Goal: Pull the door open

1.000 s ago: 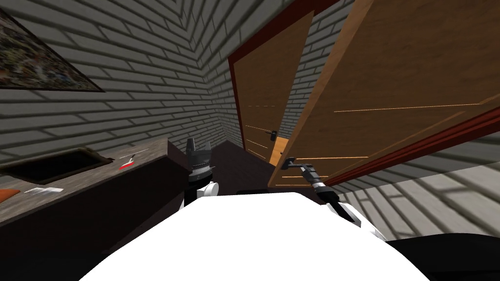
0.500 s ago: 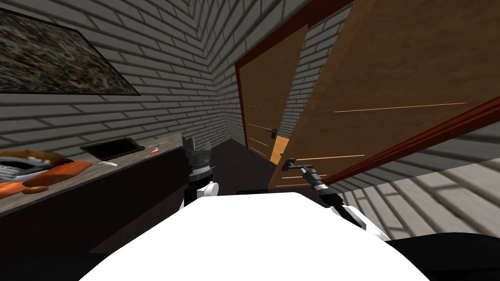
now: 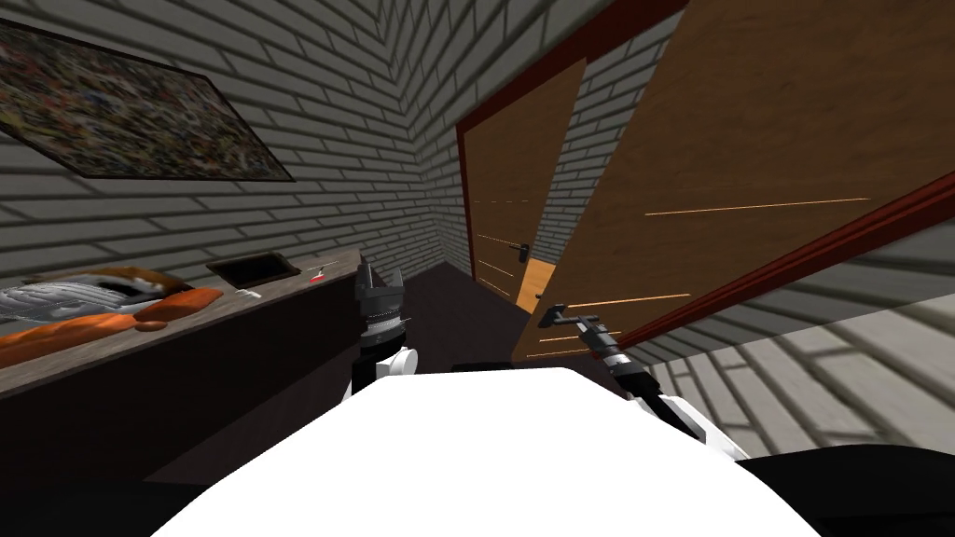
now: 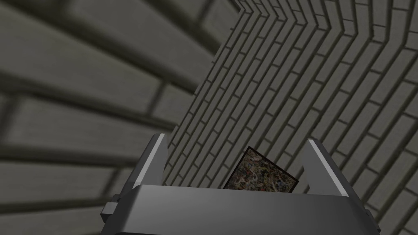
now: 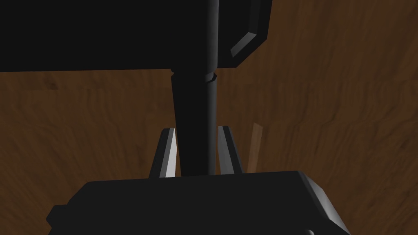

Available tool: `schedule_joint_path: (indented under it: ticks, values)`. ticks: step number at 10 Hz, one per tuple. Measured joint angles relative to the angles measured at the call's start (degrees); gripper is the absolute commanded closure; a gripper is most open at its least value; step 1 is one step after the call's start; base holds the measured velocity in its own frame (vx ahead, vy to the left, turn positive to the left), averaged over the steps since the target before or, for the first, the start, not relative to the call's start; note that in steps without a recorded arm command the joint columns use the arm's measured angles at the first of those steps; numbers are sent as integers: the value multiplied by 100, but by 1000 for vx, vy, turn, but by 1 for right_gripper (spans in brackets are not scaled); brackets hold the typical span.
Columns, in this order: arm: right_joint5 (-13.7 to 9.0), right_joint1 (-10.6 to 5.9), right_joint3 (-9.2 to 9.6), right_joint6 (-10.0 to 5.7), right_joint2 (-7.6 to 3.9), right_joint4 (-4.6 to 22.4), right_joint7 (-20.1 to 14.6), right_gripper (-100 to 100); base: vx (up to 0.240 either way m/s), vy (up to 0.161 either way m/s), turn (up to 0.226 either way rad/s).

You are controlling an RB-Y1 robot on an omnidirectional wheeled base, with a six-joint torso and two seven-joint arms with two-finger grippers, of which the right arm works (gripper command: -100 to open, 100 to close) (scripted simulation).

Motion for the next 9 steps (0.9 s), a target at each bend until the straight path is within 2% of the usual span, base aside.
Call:
schedule_joint_path:
  ticks: [2, 7, 9]
  values:
    - [15, -34, 27, -139, -44, 98, -31, 100, -198, -102, 169]
    - [49, 2, 86, -433, -186, 230, -135, 100, -201, -63, 117]
    - [58, 5, 93, -486, -202, 273, -145, 100, -49, -29, 4]
